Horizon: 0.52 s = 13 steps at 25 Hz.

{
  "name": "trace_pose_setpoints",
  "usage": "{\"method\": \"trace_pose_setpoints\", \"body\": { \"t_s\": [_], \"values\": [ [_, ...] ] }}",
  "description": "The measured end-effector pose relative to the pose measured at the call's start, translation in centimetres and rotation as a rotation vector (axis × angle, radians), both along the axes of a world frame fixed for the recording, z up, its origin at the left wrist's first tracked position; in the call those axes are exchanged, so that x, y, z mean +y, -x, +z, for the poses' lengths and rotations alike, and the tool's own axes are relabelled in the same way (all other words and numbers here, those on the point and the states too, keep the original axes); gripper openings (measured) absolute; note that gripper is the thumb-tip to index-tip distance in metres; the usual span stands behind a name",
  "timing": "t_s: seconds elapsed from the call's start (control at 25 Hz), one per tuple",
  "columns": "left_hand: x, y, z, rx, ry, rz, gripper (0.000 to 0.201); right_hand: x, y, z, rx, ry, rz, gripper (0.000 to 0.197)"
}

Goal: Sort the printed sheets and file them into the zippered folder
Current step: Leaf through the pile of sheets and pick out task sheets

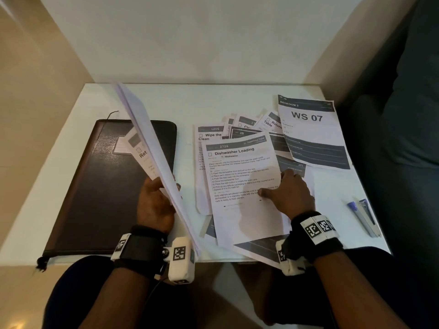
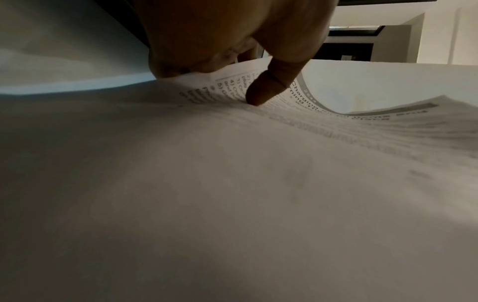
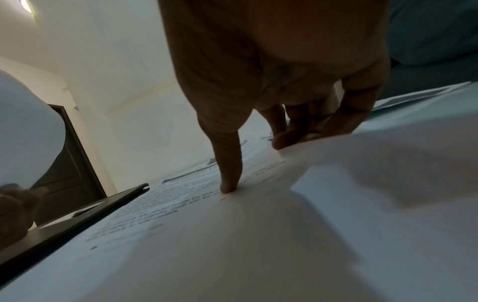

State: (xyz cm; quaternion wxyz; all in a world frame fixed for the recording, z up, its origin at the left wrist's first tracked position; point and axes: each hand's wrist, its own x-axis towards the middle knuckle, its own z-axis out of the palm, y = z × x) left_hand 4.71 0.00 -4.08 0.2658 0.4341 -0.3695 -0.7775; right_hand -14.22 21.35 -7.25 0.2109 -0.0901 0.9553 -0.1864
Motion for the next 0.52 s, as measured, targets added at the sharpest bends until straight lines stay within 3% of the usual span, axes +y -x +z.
{"method": "trace_pose_setpoints", "body": {
  "t_s": [0.16,0.32,0.44,0.52],
  "values": [
    [-0.1,0.1,-0.4,0.021,-0.099,0.005,0.023,0.5,0.5,0.0,0.032,0.093,0.004,0.030],
    [0.2,0.1,0.0,0.005,-0.081,-0.016,0.029,0.6,0.5,0.8,0.093,0.147,-0.018,0.020],
    [0.4,0.3,0.2,0.033,-0.100,-0.032,0.032,0.5,0.6,2.2,0.085,0.326,-0.123,0.012],
    [0.5,0.3,-0.2,0.049,-0.091,-0.039,0.028,0.5,0.5,2.8,-0.035,0.467,-0.192,0.030]
  ]
}}
